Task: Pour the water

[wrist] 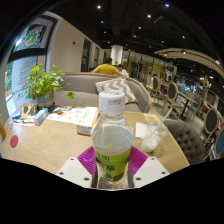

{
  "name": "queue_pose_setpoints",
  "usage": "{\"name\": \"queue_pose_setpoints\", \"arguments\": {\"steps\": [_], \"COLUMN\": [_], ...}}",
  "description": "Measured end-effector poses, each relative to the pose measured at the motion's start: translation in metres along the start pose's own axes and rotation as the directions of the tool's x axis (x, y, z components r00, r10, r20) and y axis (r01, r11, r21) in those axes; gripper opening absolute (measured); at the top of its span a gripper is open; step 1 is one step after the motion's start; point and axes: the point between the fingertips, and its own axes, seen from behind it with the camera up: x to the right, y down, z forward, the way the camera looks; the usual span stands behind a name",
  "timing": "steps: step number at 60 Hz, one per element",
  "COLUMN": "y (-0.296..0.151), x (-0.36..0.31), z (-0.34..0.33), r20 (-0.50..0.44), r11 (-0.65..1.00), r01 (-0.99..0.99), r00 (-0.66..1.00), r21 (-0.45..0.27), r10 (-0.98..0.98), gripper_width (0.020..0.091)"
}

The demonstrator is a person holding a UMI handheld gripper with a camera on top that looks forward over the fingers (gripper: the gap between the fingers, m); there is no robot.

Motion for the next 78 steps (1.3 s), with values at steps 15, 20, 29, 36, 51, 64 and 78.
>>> {"name": "queue_pose_setpoints", "arguments": {"steps": [15,20,29,36,51,64,78], "y": [-0.101,-0.146,-0.21,-0.237,-0.21,-0.152,-0.139], "x": [-0.038,-0.073,-0.168,-0.264,-0.455,-0.511,-0.519], "z": [-0.056,-0.082,-0.12,-0.144,-0.14,-0.107,-0.105], "r20": [-0.162,-0.22,-0.325,-0.379,-0.416,-0.331,-0.29], "r11": [0.969,0.93,0.782,0.598,0.1,-0.245,-0.276], "r01": [0.232,0.348,0.609,0.791,0.993,0.965,0.957], "r00": [0.963,0.922,0.771,0.598,0.119,-0.263,-0.292], "r21": [0.084,0.115,0.128,0.133,0.068,-0.095,-0.095], "r10": [-0.216,-0.318,-0.547,-0.706,-0.901,-0.906,-0.912], "gripper_width": [0.0406,0.0408,0.0404,0.0404,0.04,0.0402,0.0403]}}
